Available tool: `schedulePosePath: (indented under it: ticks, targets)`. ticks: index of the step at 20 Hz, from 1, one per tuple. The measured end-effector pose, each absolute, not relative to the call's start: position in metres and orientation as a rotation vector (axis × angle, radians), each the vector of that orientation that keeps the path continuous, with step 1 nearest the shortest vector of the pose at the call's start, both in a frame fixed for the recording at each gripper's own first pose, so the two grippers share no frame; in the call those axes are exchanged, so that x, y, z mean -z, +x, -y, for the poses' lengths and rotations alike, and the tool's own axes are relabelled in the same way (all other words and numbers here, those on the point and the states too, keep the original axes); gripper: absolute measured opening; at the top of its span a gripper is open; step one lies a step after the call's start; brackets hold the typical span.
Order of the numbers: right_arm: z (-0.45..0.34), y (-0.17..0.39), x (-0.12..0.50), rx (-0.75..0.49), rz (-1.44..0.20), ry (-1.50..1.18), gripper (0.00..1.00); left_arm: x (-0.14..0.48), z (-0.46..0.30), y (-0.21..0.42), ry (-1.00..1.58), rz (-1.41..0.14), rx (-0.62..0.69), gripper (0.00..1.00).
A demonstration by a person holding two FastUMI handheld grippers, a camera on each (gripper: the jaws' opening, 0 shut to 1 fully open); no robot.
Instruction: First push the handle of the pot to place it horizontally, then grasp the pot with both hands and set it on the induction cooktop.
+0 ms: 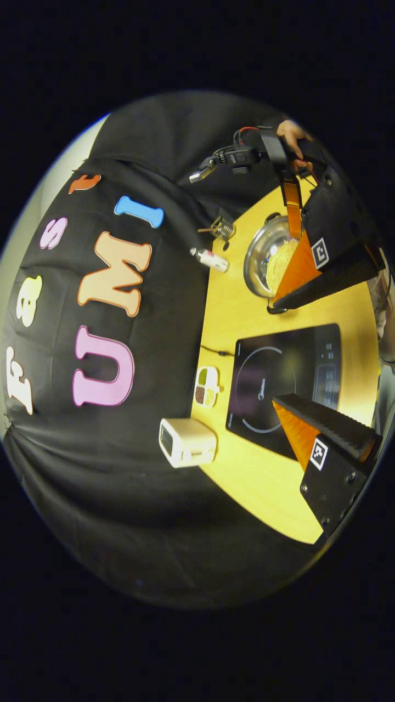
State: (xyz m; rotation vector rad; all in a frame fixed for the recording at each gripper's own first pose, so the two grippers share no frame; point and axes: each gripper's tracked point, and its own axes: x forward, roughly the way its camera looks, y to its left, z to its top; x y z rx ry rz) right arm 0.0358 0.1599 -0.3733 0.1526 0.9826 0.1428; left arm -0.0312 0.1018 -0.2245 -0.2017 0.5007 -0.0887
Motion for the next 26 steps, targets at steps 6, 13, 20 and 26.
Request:
schedulePosePath:
  ticks: [6,13,20,26]
  targets:
    - [-0.115,0.05,0.371,-0.149,-1.0,0.175,0.51,0.258,-0.063,0.0,-0.199,-0.62,0.146,0.96]
    - [-0.055,0.1,0.378,-0.149,-1.018,0.172,0.99,0.302,0.004,0.042,-0.281,-0.785,0.211,0.96]
    - [0.004,0.141,0.404,-0.113,-1.104,0.217,0.99,0.349,0.027,0.072,-0.274,-0.938,0.202,0.97]
    - [0.02,0.152,0.448,-0.17,-1.241,0.212,1.0,0.385,0.031,0.086,-0.238,-1.077,0.147,0.97]
